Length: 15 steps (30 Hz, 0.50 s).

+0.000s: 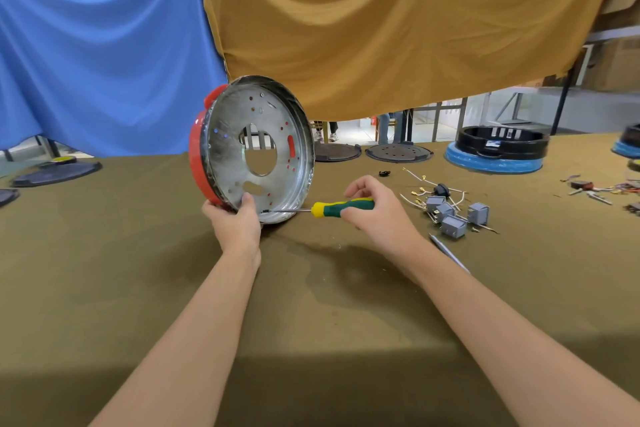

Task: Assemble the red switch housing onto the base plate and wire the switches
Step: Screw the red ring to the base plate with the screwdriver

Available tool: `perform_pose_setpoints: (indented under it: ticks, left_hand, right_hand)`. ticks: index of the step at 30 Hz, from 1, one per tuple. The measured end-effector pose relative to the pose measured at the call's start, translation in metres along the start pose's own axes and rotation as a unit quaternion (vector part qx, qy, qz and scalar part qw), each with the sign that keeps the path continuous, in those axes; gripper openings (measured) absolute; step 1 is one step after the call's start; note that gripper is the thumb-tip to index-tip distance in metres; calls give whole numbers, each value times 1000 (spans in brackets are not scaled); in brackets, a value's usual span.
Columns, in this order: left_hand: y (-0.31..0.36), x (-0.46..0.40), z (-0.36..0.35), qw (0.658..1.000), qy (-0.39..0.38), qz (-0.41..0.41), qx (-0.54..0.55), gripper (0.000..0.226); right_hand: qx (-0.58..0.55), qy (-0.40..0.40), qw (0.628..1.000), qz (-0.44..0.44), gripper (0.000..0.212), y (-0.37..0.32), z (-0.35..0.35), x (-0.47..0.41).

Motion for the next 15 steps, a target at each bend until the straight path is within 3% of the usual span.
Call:
perform_pose_setpoints:
  ticks: [4,9,13,15]
  left_hand:
    - [-1,-2,-1,1000,1,0,0,46]
    - [-2,-2,-1,1000,-6,-2,-1,46]
    - [-1,-2,-1,1000,-5,-3,9,47]
    - [-1,-1,-1,1000,-4,-1,13,48]
  right_hand:
    - [-5,51,999,-4,12,1,0,-3]
    - [77,40,996,-37,40,4,-2,0]
    - [9,8,999,-43,19,2,-1,-2]
    - [-28,5,999,-39,20,1,-2,-3]
Point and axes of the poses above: each hand's wrist, its own x-axis away from the middle knuckle, its own z-axis out of the back of the hand, y = z × x, the point moved 1 cm from there along -x, towards the middle knuckle, and after that the axes turned 7 degrees about -z, right-handed, at the moved point
